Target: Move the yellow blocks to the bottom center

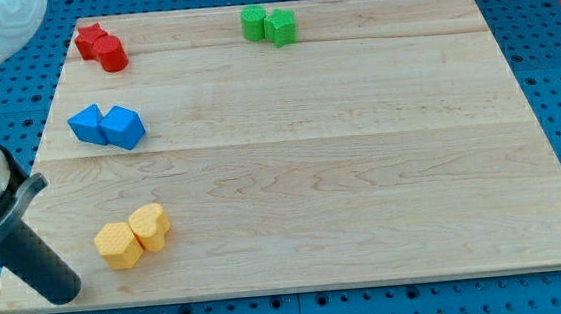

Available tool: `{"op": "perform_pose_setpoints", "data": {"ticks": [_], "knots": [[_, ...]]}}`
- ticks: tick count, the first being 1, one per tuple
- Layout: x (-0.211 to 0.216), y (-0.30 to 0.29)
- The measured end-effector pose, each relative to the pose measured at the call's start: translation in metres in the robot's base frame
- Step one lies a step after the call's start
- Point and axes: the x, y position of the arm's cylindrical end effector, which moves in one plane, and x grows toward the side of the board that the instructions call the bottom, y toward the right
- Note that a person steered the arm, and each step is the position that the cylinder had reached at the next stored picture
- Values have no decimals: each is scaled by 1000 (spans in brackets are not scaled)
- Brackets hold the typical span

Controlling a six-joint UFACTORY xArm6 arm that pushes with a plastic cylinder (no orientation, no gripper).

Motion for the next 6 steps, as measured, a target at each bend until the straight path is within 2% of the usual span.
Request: {"op": "perform_pose_setpoints", "data": {"ticks": [1, 3, 4, 5, 6], "knots": [[-59, 33], [-69, 142], [-70, 107], [-75, 132], [-104, 131]]}}
